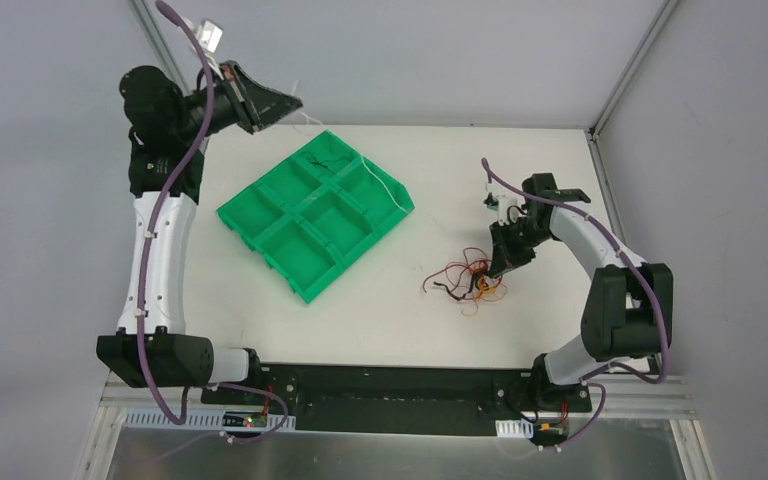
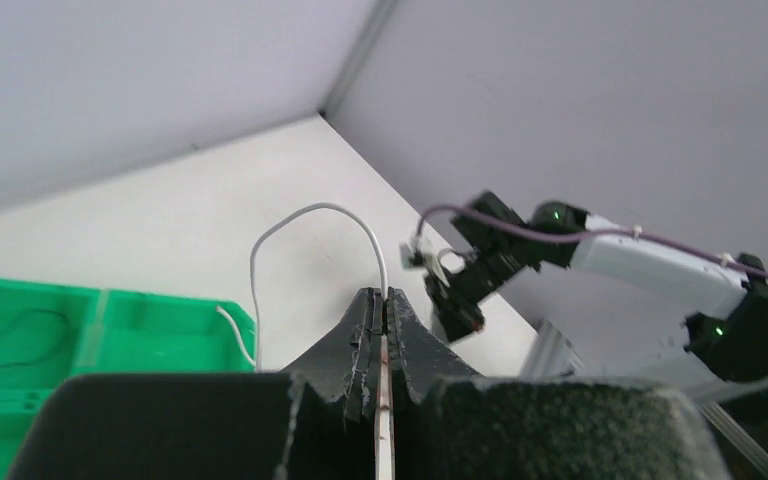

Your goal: Untangle the cables

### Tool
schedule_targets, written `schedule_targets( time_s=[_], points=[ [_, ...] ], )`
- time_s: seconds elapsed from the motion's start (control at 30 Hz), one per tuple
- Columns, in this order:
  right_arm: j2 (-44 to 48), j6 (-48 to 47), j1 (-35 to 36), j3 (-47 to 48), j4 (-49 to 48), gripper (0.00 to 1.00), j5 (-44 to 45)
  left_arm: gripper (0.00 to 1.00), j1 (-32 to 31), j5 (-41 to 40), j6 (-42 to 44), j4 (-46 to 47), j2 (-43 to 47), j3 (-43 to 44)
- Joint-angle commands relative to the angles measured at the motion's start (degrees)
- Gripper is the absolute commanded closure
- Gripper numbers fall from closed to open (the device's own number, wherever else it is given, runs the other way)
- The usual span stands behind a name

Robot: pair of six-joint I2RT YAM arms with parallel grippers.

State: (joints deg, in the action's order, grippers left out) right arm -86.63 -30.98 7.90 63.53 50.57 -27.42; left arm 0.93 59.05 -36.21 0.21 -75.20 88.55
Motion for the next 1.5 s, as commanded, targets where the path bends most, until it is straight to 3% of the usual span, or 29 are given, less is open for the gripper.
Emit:
schedule_targets(
  time_s=[0.0,0.2,0.43,0.6,0.93,1.17,1.47],
  points=[
    [-2.9,-3.7,-2.7,-1.5,2.2,1.0,6.3,1.0,4.0,-3.1,-1.5,4.7,-1.9,8.7],
    [-5.2,-3.9,-4.1,-1.8,2.0,1.0,6.3,1.0,7.3,-6.9,0.0,2.4,-6.2,17.7],
    [-5.5,-2.9,-4.3,0.2,3.3,1.0,4.2,1.0,8.2,-15.5,12.4,-7.2,-8.6,21.2],
    [-4.9,-2.5,-4.3,1.3,4.2,1.0,3.0,1.0,8.2,-19.1,20.3,-8.5,-10.0,18.7],
    [-5.5,-1.4,-4.3,3.1,5.6,1.0,0.4,1.0,8.2,-16.2,22.2,-6.7,-13.9,15.9],
    [-6.4,-0.7,-4.3,4.4,6.5,1.0,-1.3,1.0,8.3,-19.5,30.0,-6.6,-13.1,8.1],
    [-6.0,-1.1,-4.3,3.7,6.7,1.0,-1.5,1.0,8.4,-20.0,32.7,-6.7,-14.1,0.2]
  ],
)
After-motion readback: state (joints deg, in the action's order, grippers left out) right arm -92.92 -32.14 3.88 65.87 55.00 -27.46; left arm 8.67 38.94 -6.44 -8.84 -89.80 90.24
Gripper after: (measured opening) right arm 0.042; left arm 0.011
